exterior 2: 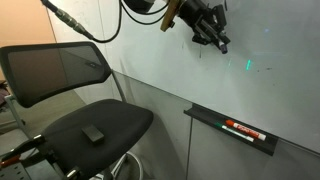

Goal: Write something on the whiteboard

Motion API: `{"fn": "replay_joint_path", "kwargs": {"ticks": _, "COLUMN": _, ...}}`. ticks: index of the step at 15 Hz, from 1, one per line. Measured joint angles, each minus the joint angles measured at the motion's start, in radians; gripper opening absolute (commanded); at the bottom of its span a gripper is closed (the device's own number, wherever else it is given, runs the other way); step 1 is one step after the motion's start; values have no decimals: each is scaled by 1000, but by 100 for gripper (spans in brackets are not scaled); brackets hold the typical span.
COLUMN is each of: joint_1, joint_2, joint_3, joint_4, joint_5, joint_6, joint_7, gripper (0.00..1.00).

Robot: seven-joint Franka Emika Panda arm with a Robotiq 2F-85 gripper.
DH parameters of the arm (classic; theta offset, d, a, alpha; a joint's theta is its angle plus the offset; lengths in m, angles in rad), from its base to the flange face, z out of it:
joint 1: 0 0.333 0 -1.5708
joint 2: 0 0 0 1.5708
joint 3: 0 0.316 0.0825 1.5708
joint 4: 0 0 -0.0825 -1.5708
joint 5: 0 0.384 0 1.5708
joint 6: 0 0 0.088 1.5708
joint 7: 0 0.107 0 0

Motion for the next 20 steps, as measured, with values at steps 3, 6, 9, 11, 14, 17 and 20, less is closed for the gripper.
{"fn": "replay_joint_path", "kwargs": {"ticks": 3, "joint_1": -29, "joint_2": 0, "joint_3": -26, "joint_4": 13, "joint_5": 0, "joint_6": 44, "joint_7": 44, "gripper": 9}}
{"fn": "replay_joint_path", "kwargs": {"ticks": 6, "joint_1": -49, "joint_2": -3, "joint_3": -35, "joint_4": 28, "joint_5": 26, "joint_6": 49, "joint_7": 60, "gripper": 9}}
{"fn": "replay_joint_path", "kwargs": {"ticks": 9, "joint_1": -28, "joint_2": -10, "joint_3": -13, "joint_4": 30, "joint_5": 86, "joint_6": -45, "joint_7": 13, "gripper": 9}}
{"fn": "replay_joint_path", "kwargs": {"ticks": 11, "joint_1": 17, "joint_2": -16, "joint_3": 19, "joint_4": 38, "joint_5": 114, "joint_6": -180, "joint_7": -11, "gripper": 9}}
{"fn": "replay_joint_path", "kwargs": {"ticks": 14, "joint_1": 96, "joint_2": -24, "joint_3": 87, "joint_4": 62, "joint_5": 180, "joint_6": -353, "joint_7": -62, "gripper": 10}}
{"fn": "replay_joint_path", "kwargs": {"ticks": 17, "joint_1": 165, "joint_2": -31, "joint_3": 148, "joint_4": 92, "joint_5": 252, "joint_6": -486, "joint_7": -114, "gripper": 11}}
{"fn": "replay_joint_path", "kwargs": {"ticks": 20, "joint_1": 209, "joint_2": -48, "joint_3": 182, "joint_4": 126, "joint_5": 312, "joint_6": -587, "joint_7": -154, "gripper": 10}}
